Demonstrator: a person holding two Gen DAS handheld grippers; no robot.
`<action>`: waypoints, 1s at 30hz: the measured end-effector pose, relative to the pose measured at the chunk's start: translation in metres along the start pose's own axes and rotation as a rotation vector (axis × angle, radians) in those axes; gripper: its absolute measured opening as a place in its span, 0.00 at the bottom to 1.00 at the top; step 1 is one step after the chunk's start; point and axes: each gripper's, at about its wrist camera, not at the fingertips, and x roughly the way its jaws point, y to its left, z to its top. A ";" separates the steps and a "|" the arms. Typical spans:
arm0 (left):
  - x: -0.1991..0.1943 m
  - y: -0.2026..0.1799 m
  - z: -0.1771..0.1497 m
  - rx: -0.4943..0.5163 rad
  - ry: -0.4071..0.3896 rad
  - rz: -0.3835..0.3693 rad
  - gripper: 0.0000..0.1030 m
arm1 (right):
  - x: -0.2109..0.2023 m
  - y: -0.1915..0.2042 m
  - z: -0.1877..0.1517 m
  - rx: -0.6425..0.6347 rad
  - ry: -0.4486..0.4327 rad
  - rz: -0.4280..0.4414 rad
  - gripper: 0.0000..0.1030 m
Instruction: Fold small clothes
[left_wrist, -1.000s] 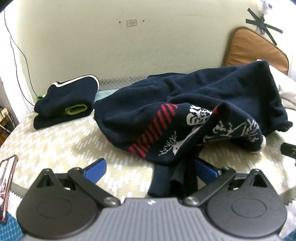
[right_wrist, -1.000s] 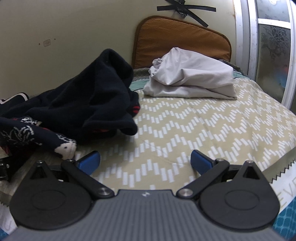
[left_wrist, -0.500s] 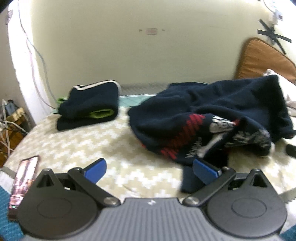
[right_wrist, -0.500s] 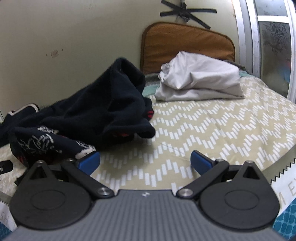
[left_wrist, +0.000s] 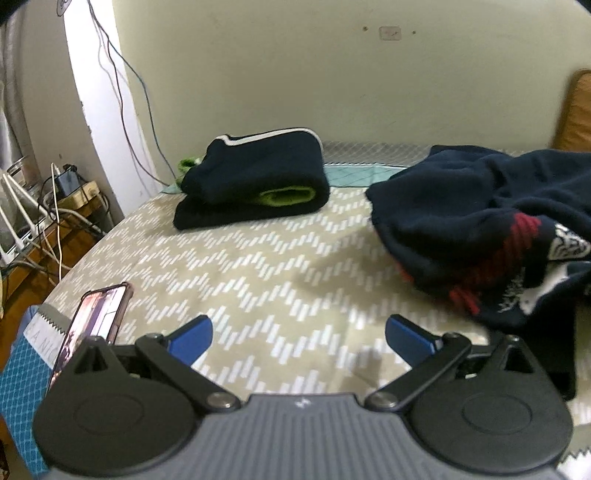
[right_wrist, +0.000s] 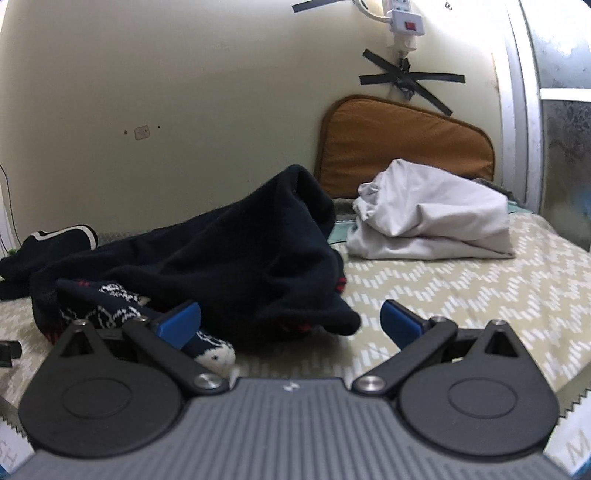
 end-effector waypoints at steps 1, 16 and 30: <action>0.001 0.000 0.000 0.000 0.002 0.004 1.00 | 0.002 0.000 0.001 0.008 0.007 0.007 1.00; -0.004 0.039 0.034 -0.172 0.047 -0.466 1.00 | 0.001 -0.004 0.056 -0.154 -0.105 0.167 0.53; 0.068 0.009 0.060 -0.283 0.267 -0.699 0.12 | 0.101 -0.049 0.095 -0.006 0.109 0.114 0.83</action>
